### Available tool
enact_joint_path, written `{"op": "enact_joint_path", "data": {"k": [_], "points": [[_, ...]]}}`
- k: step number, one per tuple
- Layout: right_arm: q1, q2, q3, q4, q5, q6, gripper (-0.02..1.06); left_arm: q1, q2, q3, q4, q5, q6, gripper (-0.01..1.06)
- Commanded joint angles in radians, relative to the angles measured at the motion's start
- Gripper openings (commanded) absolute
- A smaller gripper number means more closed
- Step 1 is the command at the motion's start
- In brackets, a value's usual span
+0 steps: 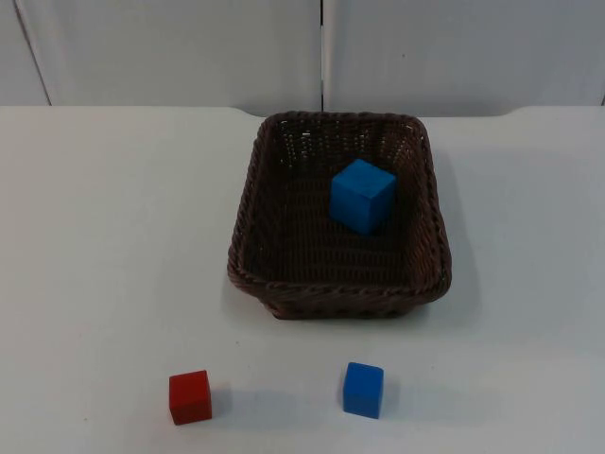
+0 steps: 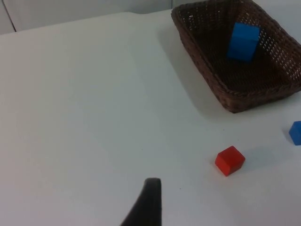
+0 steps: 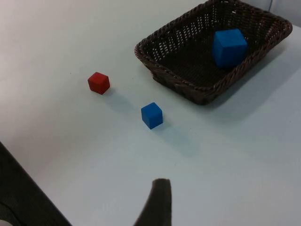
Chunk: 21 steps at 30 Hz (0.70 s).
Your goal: Pick up the basket with the left hand and place the largest block into the basket with the right hand.
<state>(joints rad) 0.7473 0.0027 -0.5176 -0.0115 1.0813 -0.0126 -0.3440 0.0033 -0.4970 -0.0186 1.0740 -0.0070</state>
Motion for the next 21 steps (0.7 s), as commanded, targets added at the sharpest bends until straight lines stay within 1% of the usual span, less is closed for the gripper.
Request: {"op": "enact_joint_path", "data": {"k": [1, 2, 3, 4, 5, 6, 7, 21], "points": [[0.005, -0.003, 0.002, -0.002, -0.001, 0.001, 0.79, -0.005, -0.003, 0.003, -0.029, 0.001, 0.031, 0.85], [0.005, -0.003, 0.002, -0.002, -0.001, 0.001, 0.79, -0.005, -0.003, 0.003, -0.029, 0.001, 0.031, 0.85], [0.005, -0.003, 0.002, -0.002, -0.001, 0.001, 0.83, -0.005, -0.003, 0.003, -0.033, 0.001, 0.038, 0.87], [0.005, -0.003, 0.002, -0.002, -0.001, 0.001, 0.91, -0.005, -0.003, 0.003, -0.036, 0.001, 0.043, 0.90], [0.005, -0.003, 0.002, -0.002, -0.001, 0.001, 1.00, -0.005, -0.003, 0.003, -0.036, 0.001, 0.045, 0.96], [0.005, -0.003, 0.002, -0.002, -0.001, 0.001, 1.05, -0.005, -0.003, 0.003, -0.036, 0.001, 0.045, 1.01], [0.005, -0.003, 0.002, -0.002, -0.001, 0.001, 1.05, -0.005, -0.003, 0.003, -0.036, 0.001, 0.045, 1.05], [0.005, -0.003, 0.002, -0.002, -0.001, 0.001, 1.05, -0.005, -0.003, 0.003, -0.038, 0.001, 0.045, 1.05]]}}
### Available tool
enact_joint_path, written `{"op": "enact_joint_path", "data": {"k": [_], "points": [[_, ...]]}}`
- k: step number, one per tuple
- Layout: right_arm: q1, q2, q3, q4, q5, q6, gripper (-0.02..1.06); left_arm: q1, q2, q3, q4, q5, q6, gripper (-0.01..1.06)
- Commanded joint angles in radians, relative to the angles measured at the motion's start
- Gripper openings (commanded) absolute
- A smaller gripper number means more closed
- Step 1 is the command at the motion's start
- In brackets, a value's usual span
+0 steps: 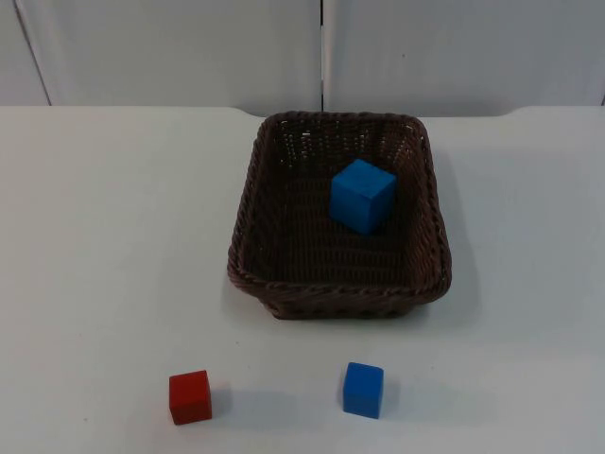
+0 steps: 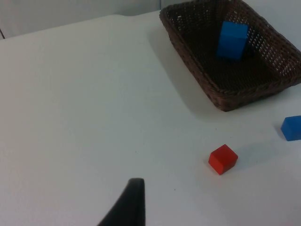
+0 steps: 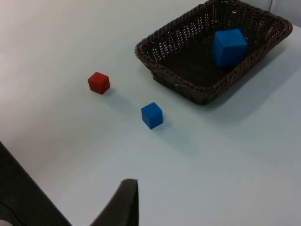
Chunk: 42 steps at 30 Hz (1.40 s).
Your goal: Pick up the basket with the left hand and place the largest block into the basket with the right hand.
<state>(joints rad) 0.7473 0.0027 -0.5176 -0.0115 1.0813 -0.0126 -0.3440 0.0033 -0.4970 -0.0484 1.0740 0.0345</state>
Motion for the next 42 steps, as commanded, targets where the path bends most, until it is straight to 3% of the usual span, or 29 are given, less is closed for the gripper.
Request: {"op": "enact_joint_path", "data": {"k": [1, 37, 42], "points": [[0.005, -0.003, 0.002, -0.002, -0.001, 0.001, 1.05, -0.005, -0.003, 0.003, -0.008, 0.001, 0.003, 1.05], [0.005, -0.003, 0.002, 0.000, -0.003, 0.003, 1.05, -0.003, -0.003, 0.003, -0.008, 0.001, 0.003, 1.05], [0.005, -0.003, 0.002, 0.000, -0.003, 0.003, 1.05, 0.061, -0.003, 0.003, -0.008, 0.001, 0.003, 1.05]]}}
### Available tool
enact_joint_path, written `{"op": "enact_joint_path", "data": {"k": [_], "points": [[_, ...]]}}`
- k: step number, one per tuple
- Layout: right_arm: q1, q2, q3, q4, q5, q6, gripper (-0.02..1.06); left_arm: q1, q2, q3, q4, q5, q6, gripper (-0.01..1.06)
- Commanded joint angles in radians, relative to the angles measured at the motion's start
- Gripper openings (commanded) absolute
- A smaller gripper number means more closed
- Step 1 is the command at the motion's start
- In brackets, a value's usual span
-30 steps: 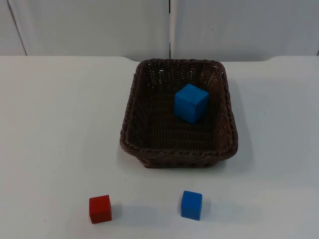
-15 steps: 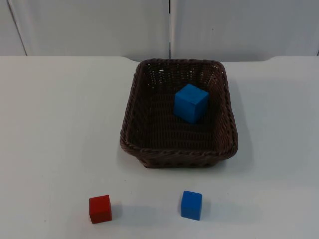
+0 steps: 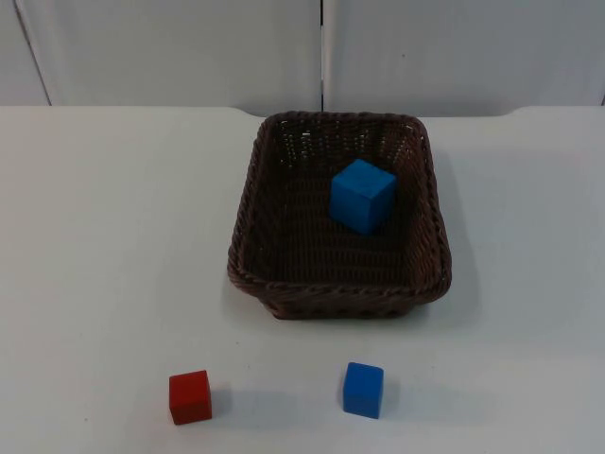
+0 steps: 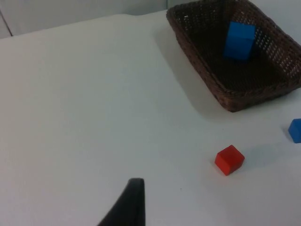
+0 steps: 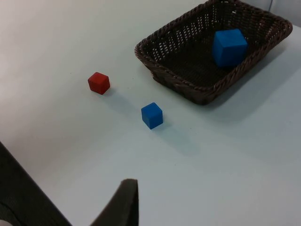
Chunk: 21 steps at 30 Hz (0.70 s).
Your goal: Pick up the basket with the left hand and place the largest block into the basket with the right hand.
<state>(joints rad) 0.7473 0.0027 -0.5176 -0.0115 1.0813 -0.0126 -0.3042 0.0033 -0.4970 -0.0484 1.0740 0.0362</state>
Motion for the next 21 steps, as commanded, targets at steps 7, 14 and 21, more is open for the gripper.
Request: {"op": "enact_joint_path", "data": {"k": [7, 14, 21], "points": [[-0.017, -0.003, 0.002, -0.002, -0.003, 0.003, 1.05, 0.128, -0.003, 0.003, -0.008, 0.001, 0.001, 1.05], [-0.074, -0.003, 0.002, -0.002, -0.003, 0.003, 1.05, 0.236, -0.003, 0.003, -0.008, 0.001, 0.002, 1.05], [-0.111, -0.003, 0.002, -0.002, -0.003, 0.005, 1.05, 0.342, -0.003, 0.003, -0.008, 0.001, 0.002, 1.05]]}}
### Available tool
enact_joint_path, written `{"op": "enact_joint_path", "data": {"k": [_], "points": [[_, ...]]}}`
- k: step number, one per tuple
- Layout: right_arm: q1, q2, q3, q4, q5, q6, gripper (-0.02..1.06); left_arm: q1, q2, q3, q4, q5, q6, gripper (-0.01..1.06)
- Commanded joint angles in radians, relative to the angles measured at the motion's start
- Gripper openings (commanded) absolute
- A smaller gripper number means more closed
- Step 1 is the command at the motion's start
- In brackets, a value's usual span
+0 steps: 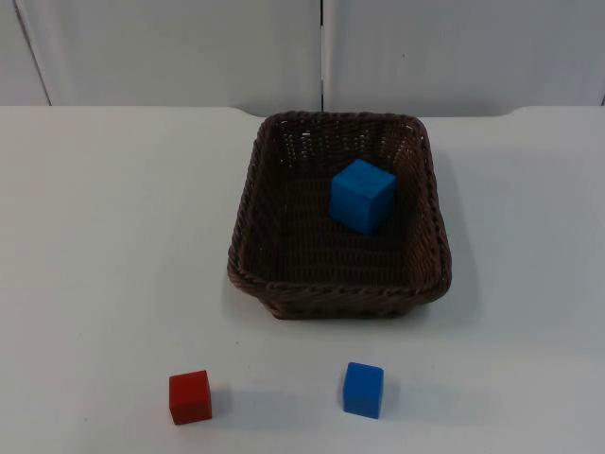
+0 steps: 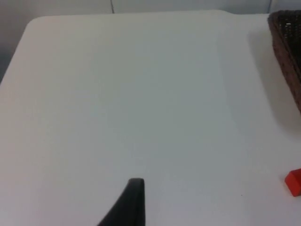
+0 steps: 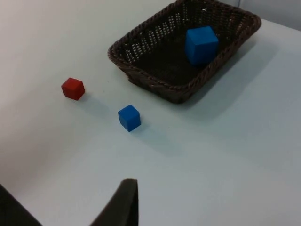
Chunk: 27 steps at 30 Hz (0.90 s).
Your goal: Pick up the basket with the left hand and place the largest block into the basket with the right hand.
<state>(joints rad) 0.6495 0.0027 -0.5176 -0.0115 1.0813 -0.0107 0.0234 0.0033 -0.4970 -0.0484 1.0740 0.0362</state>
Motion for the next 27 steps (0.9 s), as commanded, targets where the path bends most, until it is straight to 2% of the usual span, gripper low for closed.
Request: {"op": "enact_joint_path", "data": {"k": [1, 14, 24, 27], "points": [[-0.018, -0.003, 0.002, -0.002, -0.003, 0.003, 1.05, 0.021, -0.003, 0.003, -0.008, 0.001, 0.002, 1.05], [-0.141, -0.003, 0.002, -0.004, -0.003, 0.003, 1.05, 0.026, -0.003, 0.003, -0.008, 0.001, 0.004, 1.05], [-0.295, -0.003, 0.002, -0.004, -0.003, 0.003, 1.05, 0.026, -0.003, 0.003, -0.008, 0.001, 0.004, 1.05], [-0.366, -0.003, 0.002, -0.004, -0.003, 0.003, 1.05, 0.026, -0.003, 0.003, -0.008, 0.001, 0.004, 1.05]]}}
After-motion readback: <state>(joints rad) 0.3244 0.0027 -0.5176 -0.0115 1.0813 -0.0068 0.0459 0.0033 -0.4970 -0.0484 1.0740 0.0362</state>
